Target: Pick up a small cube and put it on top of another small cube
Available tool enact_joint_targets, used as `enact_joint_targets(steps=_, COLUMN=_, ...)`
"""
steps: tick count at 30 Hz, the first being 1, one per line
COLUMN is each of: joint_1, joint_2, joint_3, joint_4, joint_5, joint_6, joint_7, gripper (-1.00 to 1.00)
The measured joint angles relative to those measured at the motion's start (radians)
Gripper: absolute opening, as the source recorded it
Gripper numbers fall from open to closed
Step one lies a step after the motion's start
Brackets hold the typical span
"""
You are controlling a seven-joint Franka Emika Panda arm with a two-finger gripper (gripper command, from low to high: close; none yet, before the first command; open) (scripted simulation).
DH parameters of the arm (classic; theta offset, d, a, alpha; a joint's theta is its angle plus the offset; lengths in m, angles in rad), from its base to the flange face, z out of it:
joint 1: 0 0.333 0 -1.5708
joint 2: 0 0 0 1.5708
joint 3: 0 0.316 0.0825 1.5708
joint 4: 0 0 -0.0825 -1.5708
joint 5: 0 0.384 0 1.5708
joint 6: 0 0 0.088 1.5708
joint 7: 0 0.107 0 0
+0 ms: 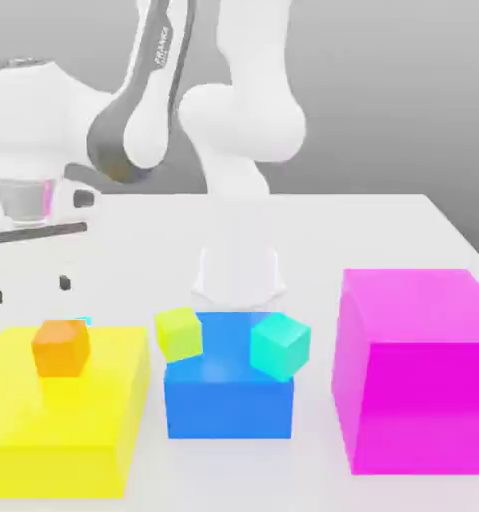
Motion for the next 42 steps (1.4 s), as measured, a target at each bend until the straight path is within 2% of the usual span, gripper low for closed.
enact_joint_targets(steps=6, joint_1=-0.09, joint_2=0.095, joint_3=-0.025, joint_4=-0.07, joint_5=-0.021, joint_6=0.071, joint_7=0.254, gripper=0.0)
enact_joint_targets(steps=14, joint_1=-0.089, joint_2=0.245, joint_3=0.01, joint_4=-0.04, joint_5=0.158, joint_6=0.179, joint_7=0.142, gripper=0.0)
enact_joint_targets(steps=18, joint_1=-0.089, joint_2=0.317, joint_3=0.011, joint_4=-0.03, joint_5=0.163, joint_6=0.243, joint_7=0.137, gripper=0.0)
enact_joint_targets(steps=22, joint_1=-0.025, joint_2=0.386, joint_3=-0.057, joint_4=-0.026, joint_5=0.136, joint_6=0.309, joint_7=0.161, gripper=0.0)
enact_joint_targets(steps=23, joint_1=-0.013, joint_2=0.395, joint_3=-0.069, joint_4=-0.026, joint_5=0.133, joint_6=0.318, joint_7=0.164, gripper=-1.0)
enact_joint_targets(steps=30, joint_1=-0.016, joint_2=0.393, joint_3=-0.066, joint_4=-0.026, joint_5=0.137, joint_6=0.319, joint_7=0.161, gripper=-1.0)
enact_joint_targets(steps=37, joint_1=-0.069, joint_2=0.283, joint_3=-0.003, joint_4=-0.033, joint_5=0.187, joint_6=0.212, joint_7=0.119, gripper=-1.0)
enact_joint_targets(steps=42, joint_1=-0.069, joint_2=0.19, joint_3=-0.025, joint_4=-0.053, joint_5=0.111, joint_6=0.138, joint_7=0.178, gripper=-1.0)
